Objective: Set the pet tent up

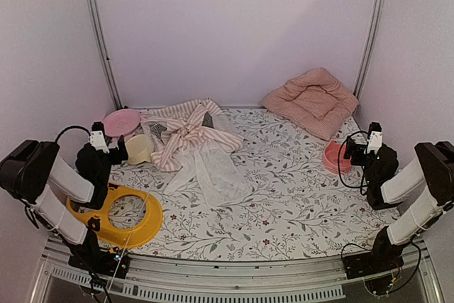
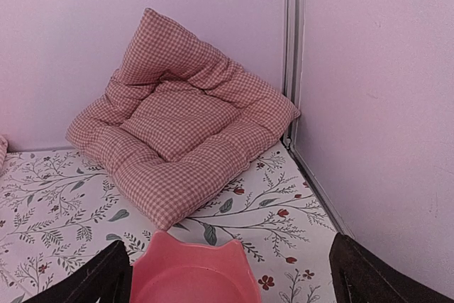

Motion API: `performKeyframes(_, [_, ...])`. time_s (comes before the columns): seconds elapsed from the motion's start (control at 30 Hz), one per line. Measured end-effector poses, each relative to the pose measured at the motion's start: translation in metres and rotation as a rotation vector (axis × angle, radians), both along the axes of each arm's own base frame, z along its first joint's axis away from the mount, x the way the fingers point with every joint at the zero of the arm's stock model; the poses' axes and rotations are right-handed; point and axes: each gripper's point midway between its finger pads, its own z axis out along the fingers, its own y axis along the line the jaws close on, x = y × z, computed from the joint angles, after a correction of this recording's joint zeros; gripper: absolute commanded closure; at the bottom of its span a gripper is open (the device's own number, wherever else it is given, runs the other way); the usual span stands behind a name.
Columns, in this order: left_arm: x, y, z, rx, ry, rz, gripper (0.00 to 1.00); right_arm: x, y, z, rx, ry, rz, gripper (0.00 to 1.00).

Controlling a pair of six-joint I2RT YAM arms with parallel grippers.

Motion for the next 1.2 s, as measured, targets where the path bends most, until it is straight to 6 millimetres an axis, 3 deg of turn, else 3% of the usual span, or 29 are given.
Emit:
performKeyframes(0.57, [0.007,-0.002,0.003,0.013,0.026,0.018,0.01,0.0,0.0,0.0,0.0,-0.001,0.0,0.01])
performKeyframes(0.67, [0.032,-0.024,0.031,0.046,0.043,0.0,0.01,0.0,0.0,0.0,-0.001,0.0,-0.002,0.01])
performKeyframes(0.8, [0.046,-0.077,0.097,0.011,0.0,-0.116,0.01,0.004,0.008,0.01,-0.022,0.013,0.001,0.01])
performKeyframes(0.9, [0.038,-0.117,0.143,-0.049,0.003,-0.236,0.01,0.019,0.033,0.05,-0.023,-0.009,0.054,0.01])
performKeyframes(1.0, [0.02,-0.149,0.176,-0.101,0.03,-0.345,0.0,0.022,0.079,0.118,0.044,-0.094,0.172,0.01])
performKeyframes(1.07, [-0.003,-0.17,0.19,-0.128,0.048,-0.427,0.0,0.011,0.124,0.151,0.074,-0.127,0.272,0.01])
performKeyframes(1.1, [-0.016,-0.179,0.194,-0.142,0.059,-0.472,0.01,0.001,0.156,0.163,0.081,-0.125,0.346,0.01])
performKeyframes(1.2, [-0.041,-0.186,0.197,-0.188,0.083,-0.549,0.0,-0.036,0.238,0.178,0.087,-0.065,0.546,0.01])
